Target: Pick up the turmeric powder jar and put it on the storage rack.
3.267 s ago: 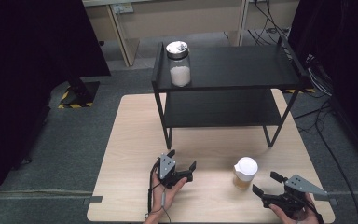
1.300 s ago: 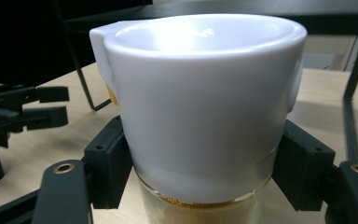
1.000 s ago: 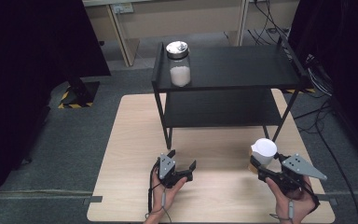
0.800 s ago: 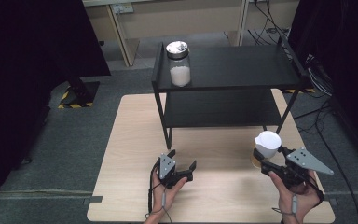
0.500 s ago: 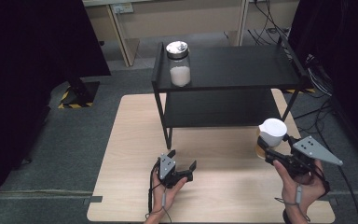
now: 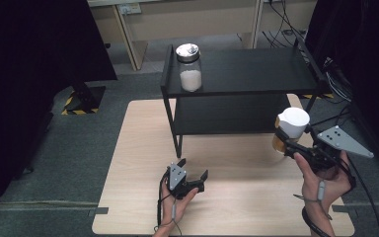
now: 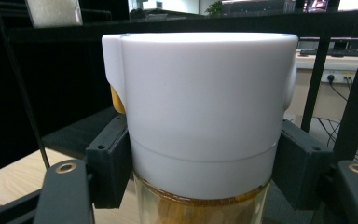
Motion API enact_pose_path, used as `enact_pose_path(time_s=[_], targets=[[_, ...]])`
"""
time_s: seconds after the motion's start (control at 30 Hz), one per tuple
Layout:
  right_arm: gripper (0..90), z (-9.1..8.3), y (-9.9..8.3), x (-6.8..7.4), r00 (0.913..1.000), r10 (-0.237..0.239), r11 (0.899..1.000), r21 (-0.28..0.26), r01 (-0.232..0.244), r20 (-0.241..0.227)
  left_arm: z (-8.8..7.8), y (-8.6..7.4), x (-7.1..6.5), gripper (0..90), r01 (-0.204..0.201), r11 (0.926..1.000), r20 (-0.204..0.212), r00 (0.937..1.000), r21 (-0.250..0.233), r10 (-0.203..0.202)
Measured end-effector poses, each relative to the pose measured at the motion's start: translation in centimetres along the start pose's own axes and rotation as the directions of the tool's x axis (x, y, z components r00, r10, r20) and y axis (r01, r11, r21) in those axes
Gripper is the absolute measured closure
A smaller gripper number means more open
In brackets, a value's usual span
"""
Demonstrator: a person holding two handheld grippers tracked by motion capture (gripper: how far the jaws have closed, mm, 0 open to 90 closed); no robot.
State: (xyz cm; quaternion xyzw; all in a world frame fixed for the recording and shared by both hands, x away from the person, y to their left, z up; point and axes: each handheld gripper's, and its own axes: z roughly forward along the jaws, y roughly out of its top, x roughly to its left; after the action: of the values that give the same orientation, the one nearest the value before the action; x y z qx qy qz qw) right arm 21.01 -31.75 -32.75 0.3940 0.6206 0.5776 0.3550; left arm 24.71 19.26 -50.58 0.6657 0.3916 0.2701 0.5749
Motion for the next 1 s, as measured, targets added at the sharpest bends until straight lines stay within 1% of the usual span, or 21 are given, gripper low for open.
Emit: enact_pose_path(time_s=[0.37,0.63,1.0], targets=[[30.3,0.5,2.9,0.1,0.9995,-0.029,0.999,-0.016,0.029,0.014,0.0,0.0,-0.1,5.5,-0.001,1.0000,0.000,1.0000,0.000,0.001],[30.3,0.8,4.5,-0.1,0.9997,-0.013,0.999,-0.035,0.014,0.019,0.1,0.0,-0.1,5.5,-0.008,1.0000,0.001,1.0000,0.001,0.008],[30.3,1.1,6.4,0.2,0.9995,-0.007,0.998,-0.063,0.009,0.031,0.1,0.0,-0.2,5.7,-0.009,1.0000,0.003,1.0000,0.001,0.009]])
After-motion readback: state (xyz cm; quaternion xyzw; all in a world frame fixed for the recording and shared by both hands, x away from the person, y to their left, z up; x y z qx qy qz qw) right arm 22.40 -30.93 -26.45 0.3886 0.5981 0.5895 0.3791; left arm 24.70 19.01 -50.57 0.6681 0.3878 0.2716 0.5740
